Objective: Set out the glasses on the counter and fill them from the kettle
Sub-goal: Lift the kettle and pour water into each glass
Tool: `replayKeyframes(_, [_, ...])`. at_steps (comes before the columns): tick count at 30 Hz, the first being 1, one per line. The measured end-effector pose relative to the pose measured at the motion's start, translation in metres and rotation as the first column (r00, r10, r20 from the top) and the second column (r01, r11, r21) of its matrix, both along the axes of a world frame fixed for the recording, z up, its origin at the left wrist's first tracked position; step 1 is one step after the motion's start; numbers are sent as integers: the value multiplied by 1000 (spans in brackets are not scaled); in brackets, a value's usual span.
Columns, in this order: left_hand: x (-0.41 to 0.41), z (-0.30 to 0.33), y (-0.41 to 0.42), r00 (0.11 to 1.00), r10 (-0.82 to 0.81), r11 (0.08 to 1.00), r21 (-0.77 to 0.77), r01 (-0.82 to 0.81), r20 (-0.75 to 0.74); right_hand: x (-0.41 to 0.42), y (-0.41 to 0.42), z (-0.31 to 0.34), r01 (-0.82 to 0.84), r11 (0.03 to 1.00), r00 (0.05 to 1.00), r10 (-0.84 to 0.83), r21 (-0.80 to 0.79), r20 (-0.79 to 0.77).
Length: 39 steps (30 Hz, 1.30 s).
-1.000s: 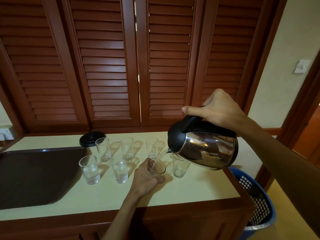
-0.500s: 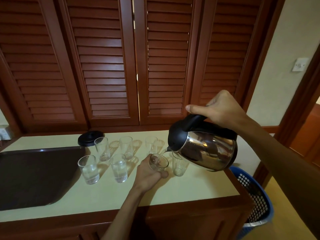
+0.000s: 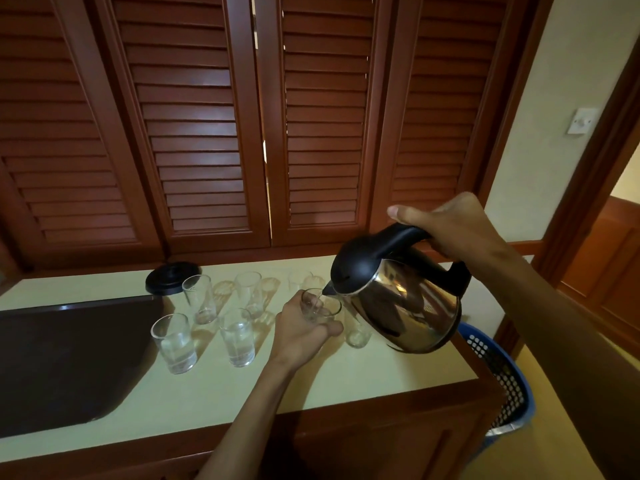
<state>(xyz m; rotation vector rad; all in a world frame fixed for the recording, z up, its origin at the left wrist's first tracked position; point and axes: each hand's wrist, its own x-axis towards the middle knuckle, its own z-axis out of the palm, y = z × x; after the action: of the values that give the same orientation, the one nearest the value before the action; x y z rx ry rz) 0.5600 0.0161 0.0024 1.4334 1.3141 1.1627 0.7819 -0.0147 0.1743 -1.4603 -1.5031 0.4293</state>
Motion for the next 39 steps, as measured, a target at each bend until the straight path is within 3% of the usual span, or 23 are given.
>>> replayKeyframes(8, [-13,7,10,999,-6,1000,-14,6,34,-10,-3,-6,52,999,995,-53,-16,-87])
replayKeyframes(13, [-19,-1,18,1000,2,1000,-12,-2,23,-12,-3,-4,79,996,971,-88,-49,-221])
replayKeyframes(24, [-20,-48,37,988,154,987,-38,-154,-3,13,-3,-13,119,992,925,-125,-38,-359])
replayKeyframes(35, [0,-70,37,970,236,971,57,-233,-63,95,23,-29,-9,995,932,-28,-99,-362])
replayKeyframes(39, [3,-73,41,961,273,960,71,-270,-37,117,35,-35,-120,990,942,90,-75,-324])
